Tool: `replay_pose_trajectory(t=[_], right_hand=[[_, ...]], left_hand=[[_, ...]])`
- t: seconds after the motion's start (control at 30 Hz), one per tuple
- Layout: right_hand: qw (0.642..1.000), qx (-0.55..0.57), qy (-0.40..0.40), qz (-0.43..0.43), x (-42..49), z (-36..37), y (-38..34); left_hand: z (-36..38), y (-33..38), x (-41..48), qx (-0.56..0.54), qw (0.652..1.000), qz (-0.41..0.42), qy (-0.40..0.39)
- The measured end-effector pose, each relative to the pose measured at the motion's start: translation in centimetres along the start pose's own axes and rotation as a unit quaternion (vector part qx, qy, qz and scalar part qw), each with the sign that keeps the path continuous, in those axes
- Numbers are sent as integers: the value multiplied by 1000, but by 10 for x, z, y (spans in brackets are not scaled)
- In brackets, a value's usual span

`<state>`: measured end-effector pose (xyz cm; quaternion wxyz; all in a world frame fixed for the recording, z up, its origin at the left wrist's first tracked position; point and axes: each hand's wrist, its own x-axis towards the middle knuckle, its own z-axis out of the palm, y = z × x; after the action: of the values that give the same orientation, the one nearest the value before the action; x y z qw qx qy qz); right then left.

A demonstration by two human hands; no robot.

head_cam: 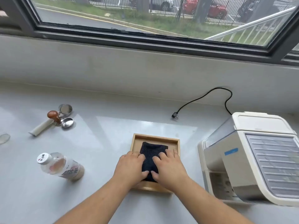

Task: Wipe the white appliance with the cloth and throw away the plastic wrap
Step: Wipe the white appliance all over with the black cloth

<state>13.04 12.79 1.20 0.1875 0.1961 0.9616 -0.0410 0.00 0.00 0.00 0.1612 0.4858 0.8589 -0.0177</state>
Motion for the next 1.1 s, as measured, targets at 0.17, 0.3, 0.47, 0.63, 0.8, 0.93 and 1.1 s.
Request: replay_pose_trajectory(t=[0.17, 0.3, 0.47, 0.63, 0.8, 0.93, 1.1], right_hand=[[1000, -3, -7, -10, 2, 11, -3], [1000, -11, 8, -20, 5, 12, -2], [999, -15, 23, -18, 11, 12, -2], [999, -13, 25, -21, 14, 14, -2], [999, -4, 32, -23, 16, 4, -1], [999, 21, 26, -19, 11, 1, 0], [1000, -23, 10, -17, 14, 12, 5]], left_hand=[[11, -2, 4, 34, 999, 5, -18], [13, -3, 5, 56, 998, 13, -1], [14, 1, 6, 70, 997, 12, 12], [14, 4, 6, 43, 999, 0, 11], [14, 5, 6, 32, 999, -5, 17], [10, 6, 6, 29, 999, -5, 12], [12, 5, 9, 70, 997, 15, -5]])
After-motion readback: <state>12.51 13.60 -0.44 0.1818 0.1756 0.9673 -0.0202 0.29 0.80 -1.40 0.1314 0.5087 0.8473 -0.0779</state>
